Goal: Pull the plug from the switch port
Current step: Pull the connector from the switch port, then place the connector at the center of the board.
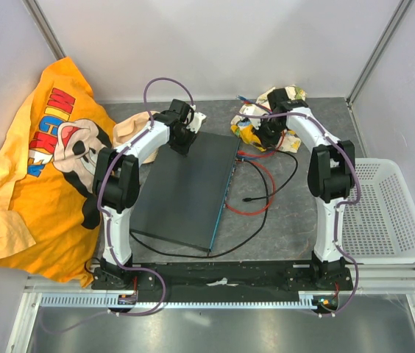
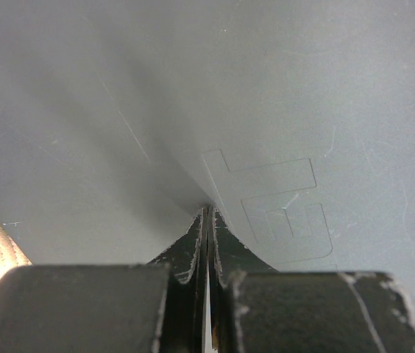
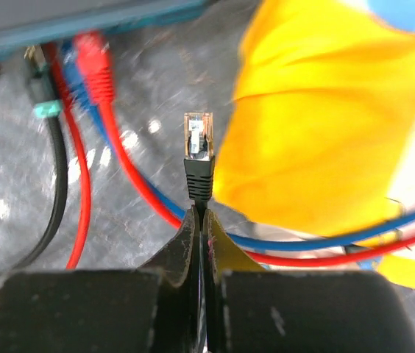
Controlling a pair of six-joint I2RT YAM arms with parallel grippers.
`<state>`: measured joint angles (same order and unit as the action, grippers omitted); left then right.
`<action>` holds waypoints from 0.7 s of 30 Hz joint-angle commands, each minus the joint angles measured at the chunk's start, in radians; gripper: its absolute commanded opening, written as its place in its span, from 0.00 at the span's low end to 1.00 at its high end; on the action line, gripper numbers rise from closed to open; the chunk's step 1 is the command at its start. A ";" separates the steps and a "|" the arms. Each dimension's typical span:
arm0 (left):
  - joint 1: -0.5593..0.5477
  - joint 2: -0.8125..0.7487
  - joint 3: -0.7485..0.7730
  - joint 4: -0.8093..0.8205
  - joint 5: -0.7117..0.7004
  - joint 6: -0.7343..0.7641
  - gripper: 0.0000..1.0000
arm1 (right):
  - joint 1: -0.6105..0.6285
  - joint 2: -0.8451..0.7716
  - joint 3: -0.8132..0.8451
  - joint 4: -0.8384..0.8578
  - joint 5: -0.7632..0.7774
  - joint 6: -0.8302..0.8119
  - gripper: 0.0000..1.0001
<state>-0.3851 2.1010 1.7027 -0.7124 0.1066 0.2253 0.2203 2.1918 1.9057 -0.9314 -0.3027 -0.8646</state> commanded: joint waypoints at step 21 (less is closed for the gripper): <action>-0.032 0.183 0.008 -0.087 0.146 -0.009 0.02 | -0.324 -0.100 0.358 0.246 -0.170 0.507 0.00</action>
<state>-0.3847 2.1399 1.7710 -0.7765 0.1181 0.2253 -0.0284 2.0335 2.1296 -0.6258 -0.2592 -0.3588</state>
